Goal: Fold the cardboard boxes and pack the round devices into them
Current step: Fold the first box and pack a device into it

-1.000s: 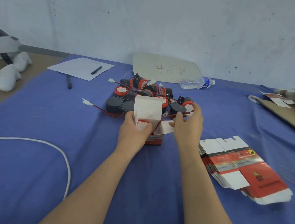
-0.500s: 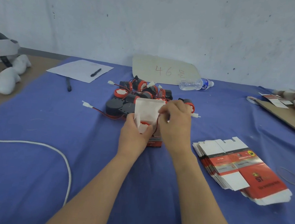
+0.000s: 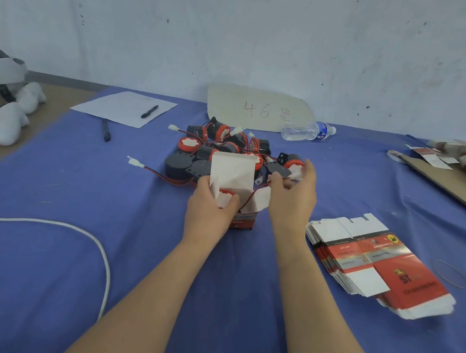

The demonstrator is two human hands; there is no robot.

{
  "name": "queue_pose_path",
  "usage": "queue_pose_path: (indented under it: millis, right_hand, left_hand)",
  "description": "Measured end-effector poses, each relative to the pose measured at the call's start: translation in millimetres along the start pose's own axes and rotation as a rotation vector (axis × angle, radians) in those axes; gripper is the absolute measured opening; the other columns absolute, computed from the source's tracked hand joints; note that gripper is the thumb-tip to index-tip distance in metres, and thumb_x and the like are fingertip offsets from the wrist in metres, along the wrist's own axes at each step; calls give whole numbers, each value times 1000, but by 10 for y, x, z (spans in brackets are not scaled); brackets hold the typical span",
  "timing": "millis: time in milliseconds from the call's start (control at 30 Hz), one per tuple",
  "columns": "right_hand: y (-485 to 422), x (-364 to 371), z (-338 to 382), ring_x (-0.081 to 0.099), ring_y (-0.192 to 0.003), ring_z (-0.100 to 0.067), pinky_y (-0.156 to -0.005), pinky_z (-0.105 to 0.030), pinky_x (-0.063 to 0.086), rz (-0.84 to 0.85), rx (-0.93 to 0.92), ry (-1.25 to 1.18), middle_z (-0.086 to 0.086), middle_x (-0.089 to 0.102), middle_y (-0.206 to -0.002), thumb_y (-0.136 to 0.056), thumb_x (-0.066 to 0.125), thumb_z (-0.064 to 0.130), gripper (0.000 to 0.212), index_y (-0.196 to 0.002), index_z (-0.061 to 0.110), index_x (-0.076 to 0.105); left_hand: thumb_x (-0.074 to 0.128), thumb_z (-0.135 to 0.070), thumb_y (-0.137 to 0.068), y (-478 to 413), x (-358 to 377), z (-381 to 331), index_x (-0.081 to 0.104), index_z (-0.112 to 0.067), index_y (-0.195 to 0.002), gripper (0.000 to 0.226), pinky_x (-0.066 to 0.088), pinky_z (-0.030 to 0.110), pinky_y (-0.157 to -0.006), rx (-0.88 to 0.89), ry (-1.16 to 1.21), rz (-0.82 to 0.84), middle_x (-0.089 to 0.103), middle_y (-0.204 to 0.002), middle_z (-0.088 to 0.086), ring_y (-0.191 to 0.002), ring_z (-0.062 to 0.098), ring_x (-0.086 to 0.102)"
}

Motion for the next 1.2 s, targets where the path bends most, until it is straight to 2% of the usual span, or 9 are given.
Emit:
queue_pose_path:
  millis: [133, 300, 400, 500, 633, 733, 900, 1100, 1200]
  right_hand:
    - [12, 23, -64, 58, -72, 11, -86, -17, 48, 37, 181, -239, -4, 55, -134, -90, 64, 14, 63, -145, 13, 33]
    - [58, 161, 96, 57, -74, 20, -61, 2, 39, 109, 42, -205, 33, 60, -68, -91, 59, 6, 70, -150, 9, 20]
    - [78, 279, 157, 64, -87, 11, -71, -3, 46, 215, 9, -207, 22, 60, -96, -94, 55, 5, 61, -148, 11, 27]
    - [95, 302, 196, 66, -85, 3, -79, -17, 52, 297, -79, -86, 16, 62, -93, -97, 44, 2, 60, -151, 17, 20]
    - [51, 204, 198, 54, -70, -3, -58, -7, 40, 263, -185, 171, 1, 61, -89, -98, 44, 7, 60, -151, 22, 21]
    - [14, 156, 190, 52, -87, -12, -69, -10, 35, 251, -208, 214, -9, 56, -116, -96, 45, 2, 59, -148, 24, 30]
    - [37, 237, 180, 51, -72, -14, -61, -20, 35, 284, -232, 259, -1, 57, -82, -99, 46, 13, 58, -151, 22, 23]
    - [94, 256, 260, 56, -78, -20, -64, -29, 43, 273, -332, 324, -10, 66, -91, -96, 48, 10, 20, -113, 10, 58]
    - [115, 269, 295, 54, -84, -19, -69, -21, 36, 281, -391, 385, -11, 65, -101, -95, 45, 3, 27, -109, 6, 68]
  left_hand:
    - [68, -26, -82, 10, -7, -9, 44, -23, -112, 38, 44, 27, -71, -3, -5, -7, 56, -106, -4, -94, 16, 54]
    - [69, -28, -83, 17, -10, -40, 46, -17, -120, 45, 49, 31, -77, 6, -24, 0, 59, -115, 1, -102, 20, 57]
    - [69, -31, -84, 25, -19, -51, 46, -14, -123, 49, 51, 37, -84, 7, -27, 1, 59, -119, 5, -106, 23, 58]
    - [69, -32, -83, 30, -21, -51, 46, -14, -121, 48, 51, 41, -87, 2, -29, 0, 59, -118, 5, -108, 24, 57]
    - [69, -28, -83, 25, -23, -37, 47, -15, -120, 45, 51, 39, -85, -4, -25, -6, 59, -118, 5, -107, 23, 57]
    - [69, -28, -83, 12, -17, -33, 47, -15, -120, 45, 51, 39, -85, -5, -36, -9, 59, -118, 4, -107, 23, 57]
    - [69, -29, -82, 18, -19, -37, 47, -16, -117, 43, 51, 40, -84, 2, -46, -15, 60, -115, 3, -105, 24, 57]
    - [70, -30, -81, 19, -24, -44, 48, -15, -116, 43, 51, 44, -87, 6, -40, -14, 60, -115, 4, -106, 24, 57]
    - [70, -30, -82, 12, -24, -41, 47, -17, -112, 40, 51, 42, -86, 10, -46, -15, 59, -114, 3, -106, 23, 56]
Point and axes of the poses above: each hand's wrist, its own y-axis away from the middle knuckle, its own x-axis out of the palm, z = x × y, the point moved 8 cm from there along -y, towards the middle knuckle
